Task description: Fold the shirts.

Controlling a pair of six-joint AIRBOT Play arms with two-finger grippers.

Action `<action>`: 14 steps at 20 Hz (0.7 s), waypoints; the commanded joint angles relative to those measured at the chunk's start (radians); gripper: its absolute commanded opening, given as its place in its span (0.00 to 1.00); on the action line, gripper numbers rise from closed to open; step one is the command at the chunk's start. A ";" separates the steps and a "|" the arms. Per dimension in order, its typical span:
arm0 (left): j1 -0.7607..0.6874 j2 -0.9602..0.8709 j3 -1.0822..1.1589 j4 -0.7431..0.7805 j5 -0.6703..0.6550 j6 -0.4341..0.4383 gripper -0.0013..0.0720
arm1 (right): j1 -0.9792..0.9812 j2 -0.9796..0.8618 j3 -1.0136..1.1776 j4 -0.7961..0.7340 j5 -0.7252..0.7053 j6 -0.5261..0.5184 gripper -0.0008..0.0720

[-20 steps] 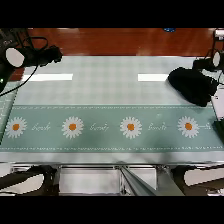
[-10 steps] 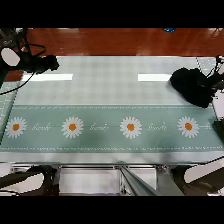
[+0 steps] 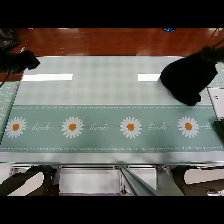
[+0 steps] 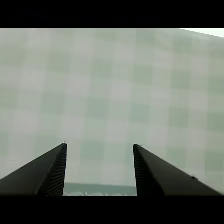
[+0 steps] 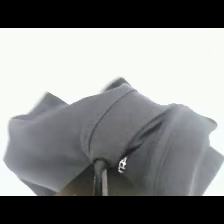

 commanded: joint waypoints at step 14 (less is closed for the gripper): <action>0.006 0.615 -0.628 -0.276 0.030 0.066 0.71 | 0.547 0.396 0.332 0.168 0.014 -0.051 0.04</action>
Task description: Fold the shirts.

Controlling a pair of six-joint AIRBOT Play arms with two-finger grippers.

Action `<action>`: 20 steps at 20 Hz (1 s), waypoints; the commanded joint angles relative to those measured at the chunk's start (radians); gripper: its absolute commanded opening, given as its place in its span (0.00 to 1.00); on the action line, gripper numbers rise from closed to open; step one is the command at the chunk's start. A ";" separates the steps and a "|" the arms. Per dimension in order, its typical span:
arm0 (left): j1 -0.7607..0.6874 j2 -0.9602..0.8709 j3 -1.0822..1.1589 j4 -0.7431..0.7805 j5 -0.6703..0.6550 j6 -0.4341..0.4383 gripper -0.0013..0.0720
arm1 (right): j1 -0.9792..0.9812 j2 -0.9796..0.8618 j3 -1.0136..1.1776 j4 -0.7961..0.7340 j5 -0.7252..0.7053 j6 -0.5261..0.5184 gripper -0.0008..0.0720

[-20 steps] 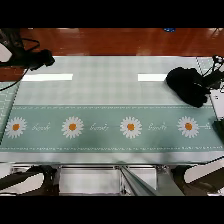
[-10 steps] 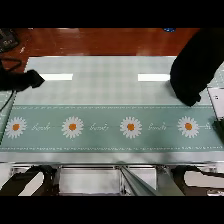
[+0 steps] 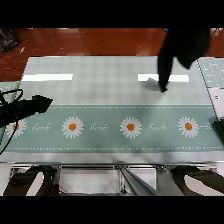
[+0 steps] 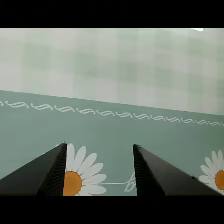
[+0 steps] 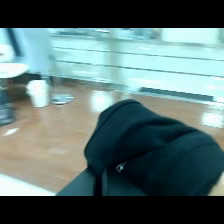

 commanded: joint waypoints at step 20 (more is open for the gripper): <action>0.001 0.031 -0.020 -0.005 -0.002 0.037 0.71 | 0.341 -0.260 -0.464 0.121 0.067 0.166 0.57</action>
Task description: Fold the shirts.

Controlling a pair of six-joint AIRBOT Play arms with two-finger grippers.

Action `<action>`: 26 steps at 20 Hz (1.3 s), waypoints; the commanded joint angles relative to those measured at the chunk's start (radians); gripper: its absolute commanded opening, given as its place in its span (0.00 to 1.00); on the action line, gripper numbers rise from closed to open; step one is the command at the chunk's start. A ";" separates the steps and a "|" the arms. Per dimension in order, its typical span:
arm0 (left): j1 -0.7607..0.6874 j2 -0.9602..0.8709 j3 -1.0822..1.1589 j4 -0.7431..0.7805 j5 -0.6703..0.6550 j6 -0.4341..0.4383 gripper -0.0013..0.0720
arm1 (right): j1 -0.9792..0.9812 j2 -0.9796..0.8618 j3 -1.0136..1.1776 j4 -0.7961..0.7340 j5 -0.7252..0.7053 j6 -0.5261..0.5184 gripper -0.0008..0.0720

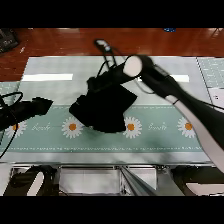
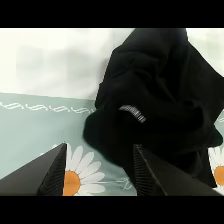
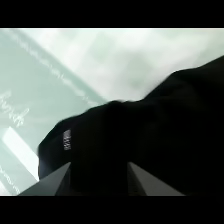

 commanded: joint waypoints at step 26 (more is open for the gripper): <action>-0.059 -0.777 -0.081 -0.739 0.117 0.449 0.05 | -0.466 0.144 -0.740 0.320 -0.148 -0.150 0.57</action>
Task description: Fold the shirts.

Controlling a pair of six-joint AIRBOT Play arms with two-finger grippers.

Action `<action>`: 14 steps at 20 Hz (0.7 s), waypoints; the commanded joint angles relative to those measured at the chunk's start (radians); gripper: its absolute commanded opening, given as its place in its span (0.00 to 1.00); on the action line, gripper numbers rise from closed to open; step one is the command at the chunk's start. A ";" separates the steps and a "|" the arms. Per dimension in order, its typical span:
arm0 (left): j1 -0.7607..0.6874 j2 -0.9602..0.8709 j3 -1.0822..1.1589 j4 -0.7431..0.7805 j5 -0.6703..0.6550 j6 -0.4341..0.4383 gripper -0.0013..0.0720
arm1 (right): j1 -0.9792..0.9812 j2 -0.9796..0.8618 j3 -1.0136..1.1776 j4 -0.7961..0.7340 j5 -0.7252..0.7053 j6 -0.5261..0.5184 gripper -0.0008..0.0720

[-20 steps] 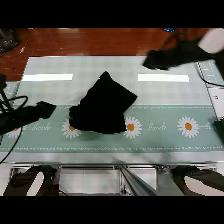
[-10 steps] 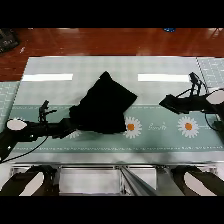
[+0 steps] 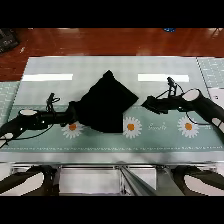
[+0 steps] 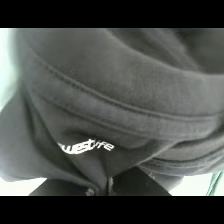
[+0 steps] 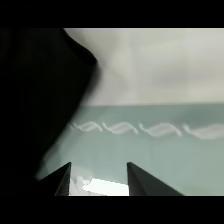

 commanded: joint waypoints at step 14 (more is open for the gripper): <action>0.000 -0.030 0.192 0.005 -0.171 0.035 0.05 | 0.060 -0.453 0.496 0.031 0.142 -0.040 0.04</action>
